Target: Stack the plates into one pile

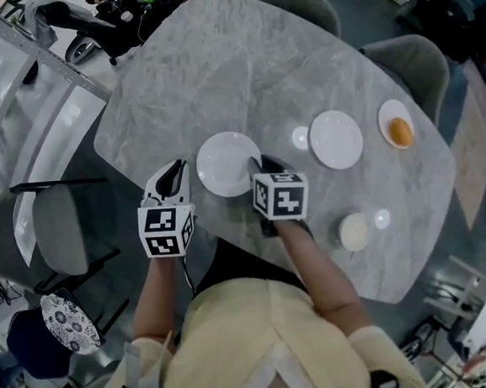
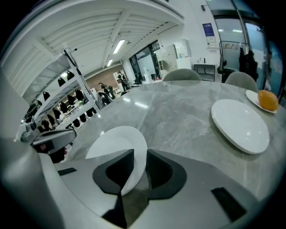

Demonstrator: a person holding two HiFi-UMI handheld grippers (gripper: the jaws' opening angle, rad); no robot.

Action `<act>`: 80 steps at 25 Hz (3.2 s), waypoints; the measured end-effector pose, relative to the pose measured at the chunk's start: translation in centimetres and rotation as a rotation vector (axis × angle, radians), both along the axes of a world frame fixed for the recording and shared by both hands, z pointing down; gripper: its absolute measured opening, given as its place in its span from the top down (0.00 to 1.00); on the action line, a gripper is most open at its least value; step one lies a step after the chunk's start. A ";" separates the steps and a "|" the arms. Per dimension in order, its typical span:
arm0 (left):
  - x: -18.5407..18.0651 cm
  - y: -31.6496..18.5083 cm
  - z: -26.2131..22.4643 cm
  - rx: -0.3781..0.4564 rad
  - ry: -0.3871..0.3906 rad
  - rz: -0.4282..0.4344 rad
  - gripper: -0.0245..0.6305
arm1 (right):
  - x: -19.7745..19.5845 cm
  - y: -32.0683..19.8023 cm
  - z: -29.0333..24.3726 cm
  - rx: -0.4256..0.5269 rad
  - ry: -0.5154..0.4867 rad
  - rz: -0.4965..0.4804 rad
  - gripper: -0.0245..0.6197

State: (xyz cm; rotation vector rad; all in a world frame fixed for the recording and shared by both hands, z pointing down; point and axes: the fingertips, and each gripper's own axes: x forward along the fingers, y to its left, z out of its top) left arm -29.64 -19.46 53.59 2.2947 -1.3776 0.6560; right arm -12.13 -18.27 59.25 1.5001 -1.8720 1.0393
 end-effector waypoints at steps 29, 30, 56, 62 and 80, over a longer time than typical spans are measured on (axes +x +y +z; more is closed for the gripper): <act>3.5 2.0 -1.9 -0.060 0.180 0.048 0.91 | -0.8 2.8 -9.8 0.220 -0.408 -0.052 0.94; 3.7 2.1 -2.1 -0.058 0.180 0.056 0.91 | -0.8 2.9 -10.1 0.228 -0.408 -0.061 0.94; 17.3 1.1 -6.3 -0.065 0.375 0.439 0.73 | 9.7 5.9 -18.6 0.432 -0.409 0.084 0.94; 21.5 1.6 -6.3 -0.129 0.474 0.511 0.72 | 12.6 7.5 -19.6 0.465 -0.394 0.127 0.94; 28.7 2.1 -9.2 -0.109 0.544 0.627 0.87 | 21.3 8.7 -19.5 0.499 -0.380 0.259 0.94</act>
